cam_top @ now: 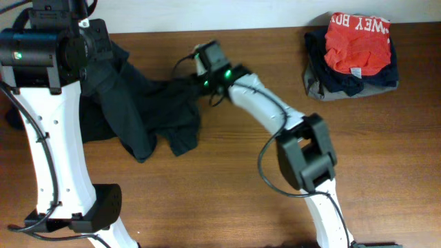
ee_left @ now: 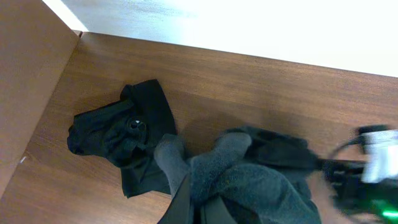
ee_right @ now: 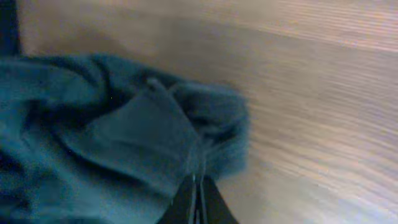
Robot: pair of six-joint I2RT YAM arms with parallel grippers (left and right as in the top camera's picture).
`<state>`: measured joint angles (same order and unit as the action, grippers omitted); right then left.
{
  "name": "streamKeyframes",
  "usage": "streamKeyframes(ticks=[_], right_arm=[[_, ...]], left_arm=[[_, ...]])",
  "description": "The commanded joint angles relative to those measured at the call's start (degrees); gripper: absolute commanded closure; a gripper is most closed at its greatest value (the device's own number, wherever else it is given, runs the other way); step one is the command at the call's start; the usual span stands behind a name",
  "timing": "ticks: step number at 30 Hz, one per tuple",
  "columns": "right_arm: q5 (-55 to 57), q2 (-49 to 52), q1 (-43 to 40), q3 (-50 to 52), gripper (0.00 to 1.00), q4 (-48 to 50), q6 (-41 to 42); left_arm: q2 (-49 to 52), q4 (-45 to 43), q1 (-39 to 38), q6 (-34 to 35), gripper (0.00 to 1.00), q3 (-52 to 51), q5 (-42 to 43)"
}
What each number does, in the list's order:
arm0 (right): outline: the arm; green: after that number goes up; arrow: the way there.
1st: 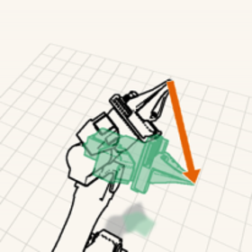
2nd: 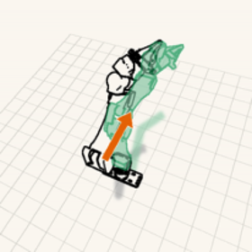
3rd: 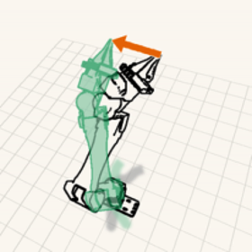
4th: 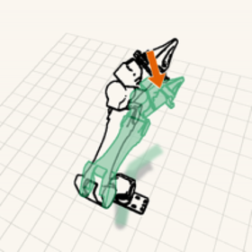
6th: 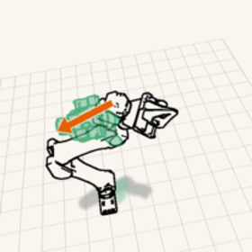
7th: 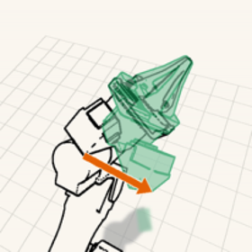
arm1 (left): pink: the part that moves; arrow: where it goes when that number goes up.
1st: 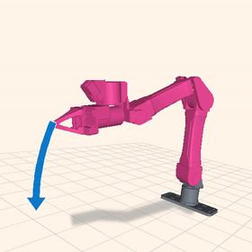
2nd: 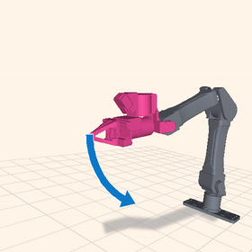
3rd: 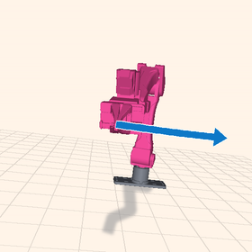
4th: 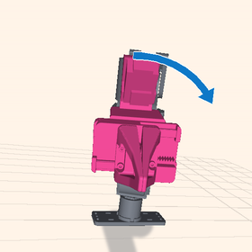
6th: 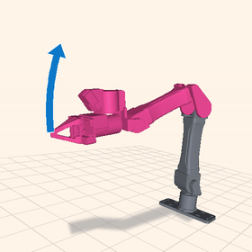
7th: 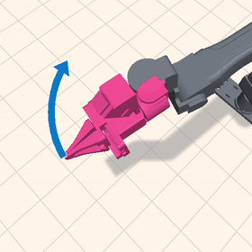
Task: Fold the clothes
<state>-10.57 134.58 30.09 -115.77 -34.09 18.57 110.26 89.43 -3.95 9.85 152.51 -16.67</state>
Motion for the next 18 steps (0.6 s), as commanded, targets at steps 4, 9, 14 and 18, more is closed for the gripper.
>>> streamKeyframes(ticks=[4, 9, 14, 18], right_arm=[[0.5, -9.6, -7.6, -19.7, 0.96, -22.7, -8.3], [0.5, -10.3, -13.2, -32.1, 0.96, -38.7, -10.9], [0.3, -10.4, -18.9, -39.8, 0.96, -49.5, -11.5], [-1.2, -10.8, -22.6, -42.2, 0.96, -54.5, -12.5]], left_arm=[[-0.3, -1.3, 0.0, -1.0, 0.99, 0.1, -1.4], [-0.3, -2.2, 0.0, -0.9, 0.99, 0.1, -6.1], [-0.3, -4.5, 0.4, -1.0, 0.99, 0.1, -8.7], [-0.3, -6.1, 2.1, -1.0, 0.99, 0.1, -8.7]])
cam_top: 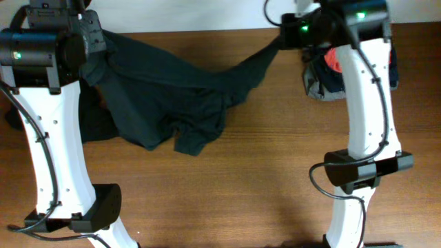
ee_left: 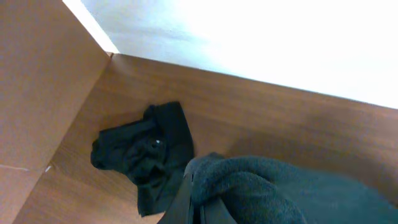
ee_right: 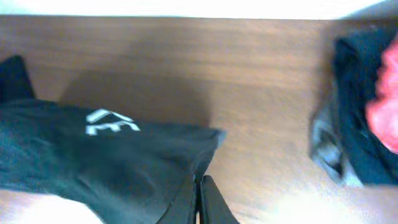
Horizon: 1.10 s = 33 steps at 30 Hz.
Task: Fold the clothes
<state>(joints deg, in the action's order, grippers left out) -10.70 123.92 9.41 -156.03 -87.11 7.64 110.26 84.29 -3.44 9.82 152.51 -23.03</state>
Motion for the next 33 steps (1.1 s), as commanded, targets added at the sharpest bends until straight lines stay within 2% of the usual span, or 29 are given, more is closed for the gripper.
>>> streamKeyframes(ticks=[1, 7, 16, 27, 33], right_arm=[[-1.2, -0.3, -2.6, -2.2, 0.96, -2.0, -1.5], [-6.1, -3.1, -8.0, -4.7, 0.96, -3.6, -1.7], [-7.1, -15.0, -14.6, -4.8, 0.96, -3.6, -1.7], [-7.1, -30.1, -20.5, -4.8, 0.96, -6.8, -1.9], [-6.6, -37.4, -22.7, -4.8, 0.96, -9.3, -2.8]], left_arm=[[-0.3, -1.4, 2.3, -0.9, 0.99, 0.1, -2.4], [-0.4, -3.9, 4.9, -0.9, 0.99, 0.1, -2.3], [-3.3, -5.2, 4.3, -0.9, 0.99, 0.1, -1.5], [-18.6, -5.2, 0.1, -0.9, 0.99, 0.1, -1.1], [-26.9, -4.3, -0.2, -0.9, 0.99, 0.1, 1.9]])
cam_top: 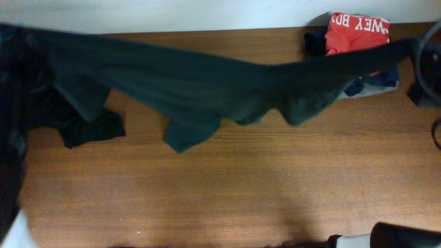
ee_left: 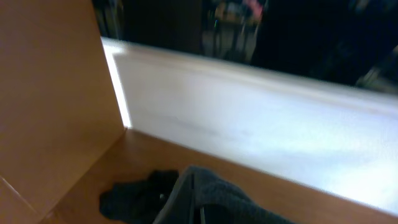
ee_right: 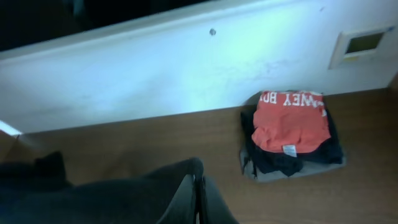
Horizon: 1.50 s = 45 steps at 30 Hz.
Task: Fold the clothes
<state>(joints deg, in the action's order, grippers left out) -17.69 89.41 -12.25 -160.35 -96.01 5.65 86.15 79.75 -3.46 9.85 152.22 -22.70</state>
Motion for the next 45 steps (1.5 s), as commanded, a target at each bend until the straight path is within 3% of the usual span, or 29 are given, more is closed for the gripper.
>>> streamKeyframes(ticks=[1, 10, 19, 34, 45], right_arm=[[0.4, -4.2, -1.1, -0.5, 0.96, -0.9, -1.0], [3.2, -12.9, -1.0, -0.5, 0.96, -1.3, -0.7], [4.6, -8.2, -1.0, 1.2, 0.96, -1.3, -0.8], [-3.3, 22.8, 1.5, 1.5, 0.96, 1.1, -6.4], [-2.6, 45.9, 7.8, 1.6, 0.96, 22.5, -6.0]], left_arm=[[-4.1, 0.3, -0.2, -0.9, 0.99, 0.4, 2.7], [-10.1, 2.6, -0.2, -0.9, 0.99, 0.4, 7.3], [-0.7, 3.4, -0.2, -0.9, 0.99, 0.4, 9.0], [31.5, -3.1, -0.2, -0.9, 0.99, 0.4, 9.0], [49.0, -13.0, -0.2, -0.9, 0.99, 0.4, 9.0]])
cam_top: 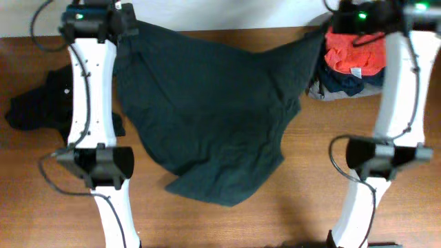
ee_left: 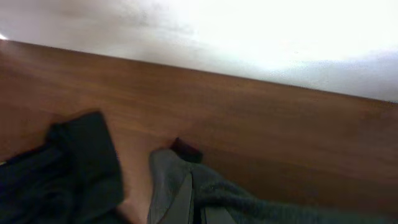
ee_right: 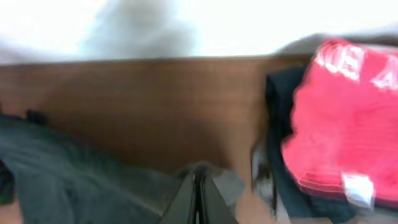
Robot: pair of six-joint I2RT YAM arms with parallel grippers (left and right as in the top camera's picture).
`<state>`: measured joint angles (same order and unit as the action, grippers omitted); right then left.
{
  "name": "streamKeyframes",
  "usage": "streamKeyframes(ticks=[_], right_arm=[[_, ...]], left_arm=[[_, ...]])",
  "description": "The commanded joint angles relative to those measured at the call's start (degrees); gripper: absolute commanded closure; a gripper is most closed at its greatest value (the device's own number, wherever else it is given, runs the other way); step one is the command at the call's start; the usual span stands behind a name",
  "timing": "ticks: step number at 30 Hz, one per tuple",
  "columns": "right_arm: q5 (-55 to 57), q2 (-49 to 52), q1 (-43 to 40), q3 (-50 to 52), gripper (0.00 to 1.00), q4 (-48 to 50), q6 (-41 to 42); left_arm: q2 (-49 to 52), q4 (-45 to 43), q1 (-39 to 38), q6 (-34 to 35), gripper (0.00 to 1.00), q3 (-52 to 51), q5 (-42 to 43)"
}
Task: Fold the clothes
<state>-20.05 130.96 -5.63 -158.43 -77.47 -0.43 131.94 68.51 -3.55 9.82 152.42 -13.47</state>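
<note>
A dark teal shirt (cam_top: 207, 110) hangs spread between my two grippers, its lower part draped onto the wooden table (cam_top: 372, 227). My left gripper (cam_top: 127, 22) is shut on its far left corner, seen close in the left wrist view (ee_left: 194, 200). My right gripper (cam_top: 324, 31) is shut on the far right corner (ee_right: 199, 186). The shirt's lower hem (cam_top: 220, 189) lies crumpled toward the front.
A folded stack with a red garment (cam_top: 355, 52) on top sits at the far right, right beside my right gripper. A black garment (cam_top: 34, 110) lies heaped at the far left. The wall runs along the table's far edge.
The shirt was stretched high as a long band across the whole table. Now both grippers hold it closer together at the far edge, and the cloth hangs down broad onto the table.
At first the shirt lay bunched at the left with both grippers shut on it. Then the right gripper had carried its corner to the far right. Then the shirt was held high and taut. Now it is spread wide with its hem on the table.
</note>
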Motion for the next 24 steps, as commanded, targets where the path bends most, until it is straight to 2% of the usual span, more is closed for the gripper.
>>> streamKeyframes(ticks=[1, 9, 17, 18, 20, 21, 22, 24], right_arm=[[-0.2, 6.0, 1.4, -0.3, 0.96, 6.1, 0.6], [0.8, 16.5, 2.7, -0.3, 0.96, 19.4, 2.5], [1.5, 19.3, 4.7, -0.3, 0.96, 27.5, 2.8], [1.7, 19.3, 4.9, -0.3, 0.96, 27.9, 2.8], [1.9, 19.2, 5.0, -0.4, 0.82, 28.5, 2.8], [1.8, 19.0, 5.0, -0.6, 0.72, 28.3, 3.1], [1.8, 18.7, 5.0, -0.8, 0.56, 28.2, 4.1], [1.7, 18.0, 4.7, -1.3, 0.41, 27.6, 5.2]], left_arm=[[4.2, -2.4, -0.1, -0.9, 0.99, 0.2, -0.2], [9.9, -7.0, 0.0, -0.9, 0.99, 0.2, -0.4], [11.5, -13.2, 0.0, -0.9, 0.99, 0.2, -3.4], [11.5, -14.4, 0.0, -0.9, 0.96, 0.2, -4.2], [11.5, -16.9, 0.0, -1.2, 0.37, 0.2, -6.2], [11.5, -18.4, 0.0, -2.8, 0.02, 0.2, -7.0], [11.5, -19.4, 0.0, -4.0, 0.01, 0.2, -7.5], [11.4, -20.9, 0.0, -6.5, 0.01, 0.3, -8.0]])
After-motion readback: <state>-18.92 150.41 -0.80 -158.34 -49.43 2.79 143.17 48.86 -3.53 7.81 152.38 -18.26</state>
